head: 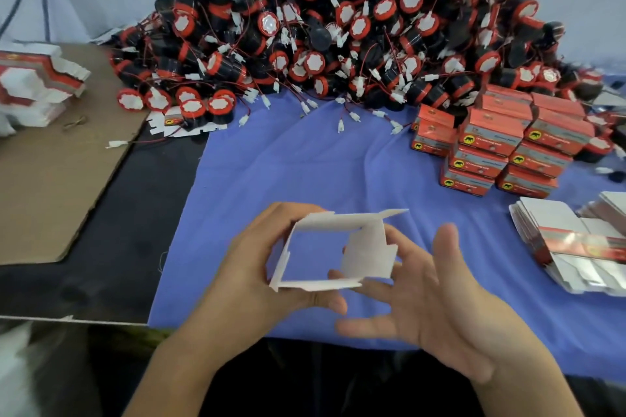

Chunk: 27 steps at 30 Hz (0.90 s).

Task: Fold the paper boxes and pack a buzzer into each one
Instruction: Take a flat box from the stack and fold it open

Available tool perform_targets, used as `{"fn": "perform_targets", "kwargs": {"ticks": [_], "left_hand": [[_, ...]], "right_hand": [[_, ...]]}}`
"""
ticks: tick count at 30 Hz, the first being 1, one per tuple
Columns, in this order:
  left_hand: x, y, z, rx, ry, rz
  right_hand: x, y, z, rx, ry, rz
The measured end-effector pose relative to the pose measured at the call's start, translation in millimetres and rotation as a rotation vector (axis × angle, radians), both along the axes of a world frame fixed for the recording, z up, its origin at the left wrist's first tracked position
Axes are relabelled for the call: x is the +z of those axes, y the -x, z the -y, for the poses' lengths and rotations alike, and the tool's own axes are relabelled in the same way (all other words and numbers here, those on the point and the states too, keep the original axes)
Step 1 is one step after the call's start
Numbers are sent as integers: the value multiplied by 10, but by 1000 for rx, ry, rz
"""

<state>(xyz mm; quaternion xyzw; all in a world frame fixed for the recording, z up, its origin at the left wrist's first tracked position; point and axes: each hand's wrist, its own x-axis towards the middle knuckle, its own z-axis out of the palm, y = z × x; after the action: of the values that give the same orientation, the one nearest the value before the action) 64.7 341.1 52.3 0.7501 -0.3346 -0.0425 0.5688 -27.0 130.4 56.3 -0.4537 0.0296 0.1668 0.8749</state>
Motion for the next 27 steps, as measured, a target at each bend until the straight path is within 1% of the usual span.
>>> {"fn": "perform_targets", "kwargs": {"ticks": [2, 3, 4, 5, 6, 7, 8, 10, 11, 13, 16, 17, 20, 21, 23, 25, 27], "left_hand": [[1, -19, 24, -43, -45, 83], [4, -34, 49, -56, -66, 131], [8, -66, 74, -68, -104, 163], [6, -106, 93, -78, -148, 164], [4, -129, 97, -91, -168, 151], [-2, -119, 89, -98, -151, 146], [-6, -83, 73, -94, -116, 156], [3, -12, 44, -83, -88, 165], [-1, 29, 26, -78, -82, 156], [7, 40, 45, -70, -74, 115], [1, 54, 45, -76, -80, 18], [-2, 73, 35, -92, -65, -27], [-18, 126, 14, -121, 0, -82], [18, 141, 39, -125, 26, -133], [100, 167, 77, -90, 85, -302], [151, 130, 148, -79, 85, -419], [100, 135, 41, -210, 58, -430]], "right_hand": [[150, -133, -52, -59, -45, -95], [241, -176, -102, -76, -100, -136], [287, -166, -108, -60, -188, -131], [297, -195, -97, -76, -264, -156], [228, -247, -85, -92, -265, -216], [136, -237, -73, -154, -157, -215], [97, -155, -55, -126, -19, -146], [60, 11, 10, -91, 91, -89], [89, -36, 2, -86, 151, -76], [148, -51, -50, -88, 247, -69], [189, -56, -108, -126, 320, -78], [197, -52, -113, -136, 324, -79], [237, -57, -128, -150, 283, -72], [230, -57, -129, -154, 260, -75], [229, -55, -139, -167, 239, -86], [229, -63, -149, -174, 232, -92], [242, -66, -153, -172, 232, -93]]}}
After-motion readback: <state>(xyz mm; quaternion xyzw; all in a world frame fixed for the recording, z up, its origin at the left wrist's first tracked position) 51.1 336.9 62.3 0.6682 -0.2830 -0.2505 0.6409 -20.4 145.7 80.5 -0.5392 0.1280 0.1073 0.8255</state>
